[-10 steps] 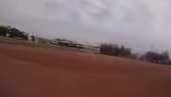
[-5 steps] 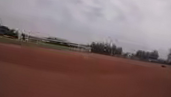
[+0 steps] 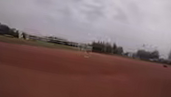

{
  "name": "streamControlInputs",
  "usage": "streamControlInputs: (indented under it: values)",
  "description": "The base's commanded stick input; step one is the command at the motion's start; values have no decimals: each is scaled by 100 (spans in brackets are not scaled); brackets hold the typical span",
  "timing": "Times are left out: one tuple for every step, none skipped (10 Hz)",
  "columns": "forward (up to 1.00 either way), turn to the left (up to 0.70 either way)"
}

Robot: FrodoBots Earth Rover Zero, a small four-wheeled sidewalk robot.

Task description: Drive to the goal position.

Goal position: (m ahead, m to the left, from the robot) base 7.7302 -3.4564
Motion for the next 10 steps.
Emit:
streamControlInputs:
  values:
    - [70, 0]
    - [70, 0]
    - [70, 0]
    - [70, 0]
    - [70, 0]
    - [70, 0]
    - [70, 0]
    - [70, 0]
    - [70, 0]
    - [70, 0]
